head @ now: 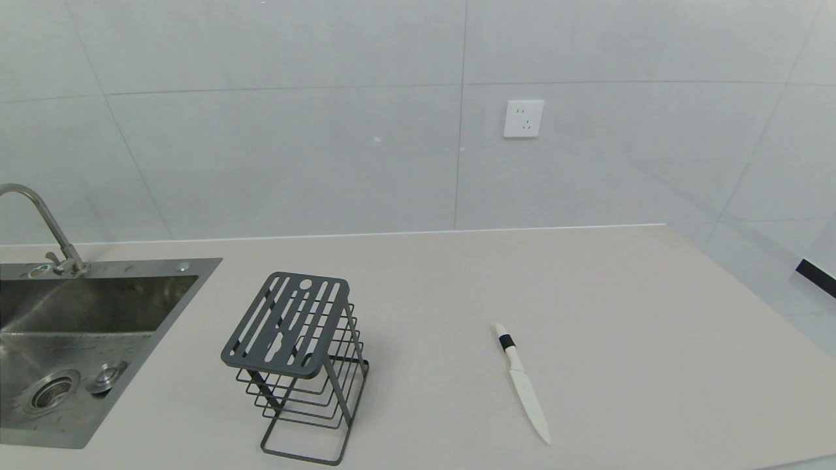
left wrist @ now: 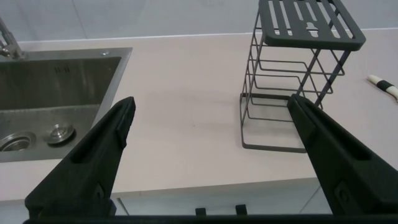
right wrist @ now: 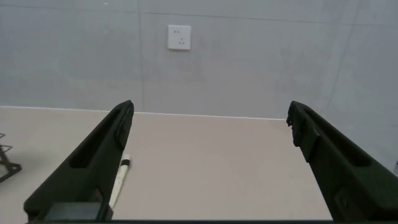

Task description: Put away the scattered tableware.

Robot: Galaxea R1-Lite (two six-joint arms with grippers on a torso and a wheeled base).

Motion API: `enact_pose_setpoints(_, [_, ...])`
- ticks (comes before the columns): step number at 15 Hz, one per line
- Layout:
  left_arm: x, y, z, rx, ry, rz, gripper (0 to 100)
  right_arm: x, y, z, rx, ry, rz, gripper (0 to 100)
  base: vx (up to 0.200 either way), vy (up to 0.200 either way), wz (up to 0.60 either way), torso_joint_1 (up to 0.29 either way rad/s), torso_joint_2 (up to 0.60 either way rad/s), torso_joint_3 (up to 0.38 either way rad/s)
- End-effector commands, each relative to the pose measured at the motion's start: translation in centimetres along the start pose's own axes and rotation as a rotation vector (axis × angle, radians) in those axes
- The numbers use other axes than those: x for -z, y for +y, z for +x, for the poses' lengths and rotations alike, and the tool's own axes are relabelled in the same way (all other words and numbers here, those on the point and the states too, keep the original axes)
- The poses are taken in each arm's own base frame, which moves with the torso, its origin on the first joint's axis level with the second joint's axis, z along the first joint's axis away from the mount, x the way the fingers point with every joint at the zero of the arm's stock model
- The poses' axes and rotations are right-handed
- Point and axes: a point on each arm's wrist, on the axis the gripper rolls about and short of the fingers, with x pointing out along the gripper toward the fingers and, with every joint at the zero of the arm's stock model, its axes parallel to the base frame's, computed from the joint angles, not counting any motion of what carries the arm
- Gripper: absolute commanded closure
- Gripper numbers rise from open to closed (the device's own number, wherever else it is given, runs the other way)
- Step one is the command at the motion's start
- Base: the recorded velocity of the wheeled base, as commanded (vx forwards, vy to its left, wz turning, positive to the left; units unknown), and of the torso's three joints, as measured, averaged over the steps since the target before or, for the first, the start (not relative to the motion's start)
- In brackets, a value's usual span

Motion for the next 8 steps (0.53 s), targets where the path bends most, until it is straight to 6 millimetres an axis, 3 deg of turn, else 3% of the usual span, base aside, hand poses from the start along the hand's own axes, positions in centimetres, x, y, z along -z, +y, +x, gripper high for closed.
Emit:
enact_pose_setpoints(1, [0.0,0.0,0.0,0.0,0.001,0.001,0,-2.6,-0.2,2.3,-0.179,0.099,0.022,0,0.0,0.0,0.0,0.0,0.0,0.0])
enact_pose_setpoints(2, [0.0,0.0,0.0,0.0,0.001,-0.001,0,-2.6,-0.2,2.4,-0.191,0.106,0.022,0,0.0,0.0,0.0,0.0,0.0,0.0])
enact_pose_setpoints(3, [0.0,0.0,0.0,0.0,0.001,-0.001,0,-1.6,-0.1,3.7,-0.317,0.232,0.03,0,0.0,0.0,0.0,0.0,0.0,0.0])
enact_pose_setpoints(8, [0.0,0.0,0.0,0.0,0.001,0.001,0,0.5,-0.1,6.4,-0.458,0.528,0.118,0,0.0,0.0,0.0,0.0,0.0,0.0])
